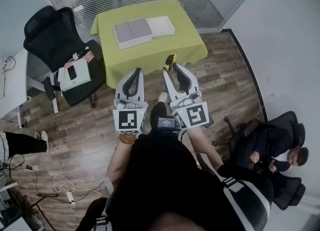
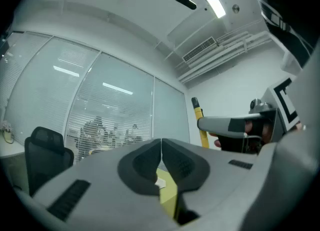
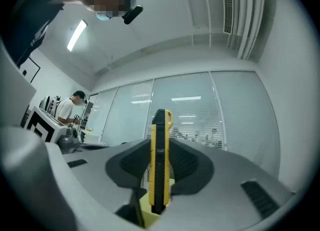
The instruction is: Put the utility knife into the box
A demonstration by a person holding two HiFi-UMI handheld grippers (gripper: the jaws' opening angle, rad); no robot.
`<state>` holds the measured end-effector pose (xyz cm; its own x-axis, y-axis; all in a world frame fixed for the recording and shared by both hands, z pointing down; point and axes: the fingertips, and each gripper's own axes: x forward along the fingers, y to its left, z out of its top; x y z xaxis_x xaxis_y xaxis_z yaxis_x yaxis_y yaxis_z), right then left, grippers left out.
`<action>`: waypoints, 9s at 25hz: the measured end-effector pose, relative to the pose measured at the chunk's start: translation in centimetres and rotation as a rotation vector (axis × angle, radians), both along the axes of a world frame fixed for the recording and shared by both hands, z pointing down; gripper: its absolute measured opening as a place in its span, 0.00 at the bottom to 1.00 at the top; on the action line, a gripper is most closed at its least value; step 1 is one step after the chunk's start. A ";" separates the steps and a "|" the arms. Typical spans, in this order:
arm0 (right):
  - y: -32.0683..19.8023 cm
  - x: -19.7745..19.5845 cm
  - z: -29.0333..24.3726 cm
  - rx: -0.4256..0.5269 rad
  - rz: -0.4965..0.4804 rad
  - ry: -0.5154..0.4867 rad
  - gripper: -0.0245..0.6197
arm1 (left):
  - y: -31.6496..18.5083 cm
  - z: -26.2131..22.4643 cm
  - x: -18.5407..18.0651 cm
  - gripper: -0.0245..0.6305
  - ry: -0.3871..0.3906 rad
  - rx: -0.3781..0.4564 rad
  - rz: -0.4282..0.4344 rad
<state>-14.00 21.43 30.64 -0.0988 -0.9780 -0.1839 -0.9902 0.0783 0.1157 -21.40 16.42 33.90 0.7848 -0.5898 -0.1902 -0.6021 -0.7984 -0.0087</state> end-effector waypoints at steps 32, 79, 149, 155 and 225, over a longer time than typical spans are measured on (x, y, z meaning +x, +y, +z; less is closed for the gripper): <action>-6.2 2.8 1.8 -0.051 -0.068 -0.090 0.21 | -5.6 2.8 2.1 0.06 -0.039 -0.060 -0.027; -27.8 19.8 2.2 -0.072 -0.192 -0.144 0.21 | -23.2 3.8 16.2 0.06 -0.100 -0.101 -0.183; -42.1 32.2 5.7 -0.149 -0.412 -0.102 0.21 | -35.0 6.5 29.5 0.06 -0.087 -0.164 -0.373; -42.6 32.7 6.7 -0.179 -0.406 -0.142 0.21 | -35.2 6.6 29.7 0.06 -0.099 -0.166 -0.367; -50.3 30.5 35.2 -0.808 -0.424 0.174 0.21 | -39.1 7.7 23.3 0.06 -0.100 -0.208 -0.493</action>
<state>16.55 -28.83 65.79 -0.4392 -0.6785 0.5889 -0.8345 0.5509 0.0124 1.88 -22.66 41.61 0.4141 -0.9097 0.0310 -0.9099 -0.4127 0.0424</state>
